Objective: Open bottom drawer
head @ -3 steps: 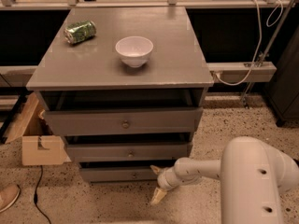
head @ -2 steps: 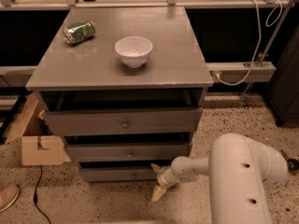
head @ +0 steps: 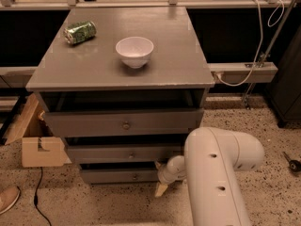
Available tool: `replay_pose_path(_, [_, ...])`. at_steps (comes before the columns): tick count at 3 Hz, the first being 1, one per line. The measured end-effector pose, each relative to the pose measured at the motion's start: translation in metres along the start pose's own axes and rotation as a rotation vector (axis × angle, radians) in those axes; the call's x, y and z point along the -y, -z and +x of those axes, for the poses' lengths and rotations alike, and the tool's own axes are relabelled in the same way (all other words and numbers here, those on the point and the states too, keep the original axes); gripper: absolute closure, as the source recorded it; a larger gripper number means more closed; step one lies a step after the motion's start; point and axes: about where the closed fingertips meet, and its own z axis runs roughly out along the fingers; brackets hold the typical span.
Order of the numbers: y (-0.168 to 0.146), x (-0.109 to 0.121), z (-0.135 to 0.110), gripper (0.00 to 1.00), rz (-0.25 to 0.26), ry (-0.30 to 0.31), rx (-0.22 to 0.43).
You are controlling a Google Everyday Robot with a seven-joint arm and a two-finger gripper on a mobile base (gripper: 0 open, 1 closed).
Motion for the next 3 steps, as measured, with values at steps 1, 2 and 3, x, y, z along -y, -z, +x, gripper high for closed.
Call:
replay_pose_path(1, [-0.015, 0.009, 0.015, 0.0, 0.004, -0.014, -0.026])
replay_pose_path(2, [-0.029, 0.01, 0.029, 0.17, -0.011, -0.041, -0.01])
replay_pose_path(3, [-0.023, 0.01, 0.039, 0.4, 0.004, -0.08, -0.005])
